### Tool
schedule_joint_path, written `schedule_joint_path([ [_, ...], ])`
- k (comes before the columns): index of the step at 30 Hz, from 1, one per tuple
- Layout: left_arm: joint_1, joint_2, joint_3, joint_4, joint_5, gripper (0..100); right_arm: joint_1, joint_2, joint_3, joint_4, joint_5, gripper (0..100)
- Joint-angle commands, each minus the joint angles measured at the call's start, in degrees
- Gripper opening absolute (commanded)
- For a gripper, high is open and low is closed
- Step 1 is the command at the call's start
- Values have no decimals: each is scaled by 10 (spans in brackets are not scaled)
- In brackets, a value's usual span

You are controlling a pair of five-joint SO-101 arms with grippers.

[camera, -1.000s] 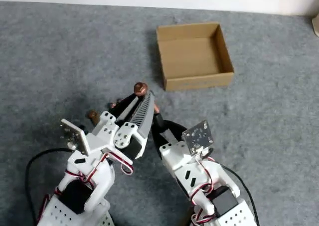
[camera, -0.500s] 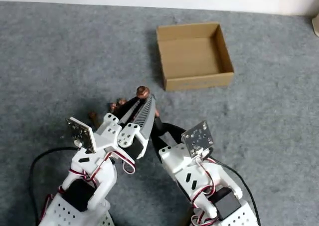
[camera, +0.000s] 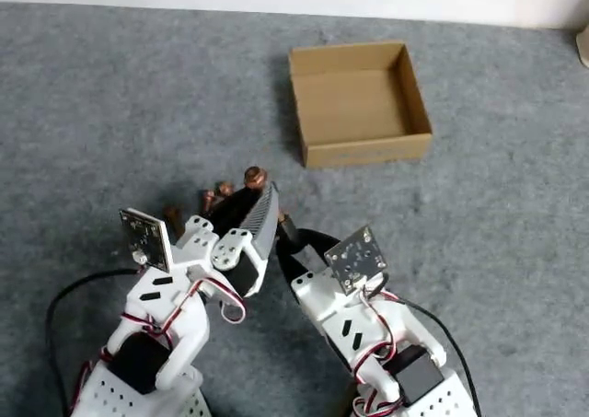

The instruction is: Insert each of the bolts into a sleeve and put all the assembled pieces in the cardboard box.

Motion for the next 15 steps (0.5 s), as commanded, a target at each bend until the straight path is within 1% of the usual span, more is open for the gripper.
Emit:
schedule_joint_path([
  [1,15,1,-23,12,10,5,-2,-6,-30,-36,9,5],
  [4,46,1,-21,33,10,5,0,-6,-30,-37,9,5],
  [6,56,1,-22,39,10,5,15,-6,-32,-37,8,5],
  [11,46,2,-21,40,11,5,27,-6,-33,-29,8,5],
  [15,29,3,-21,48,11,5,-5,-6,-34,1,11,5],
])
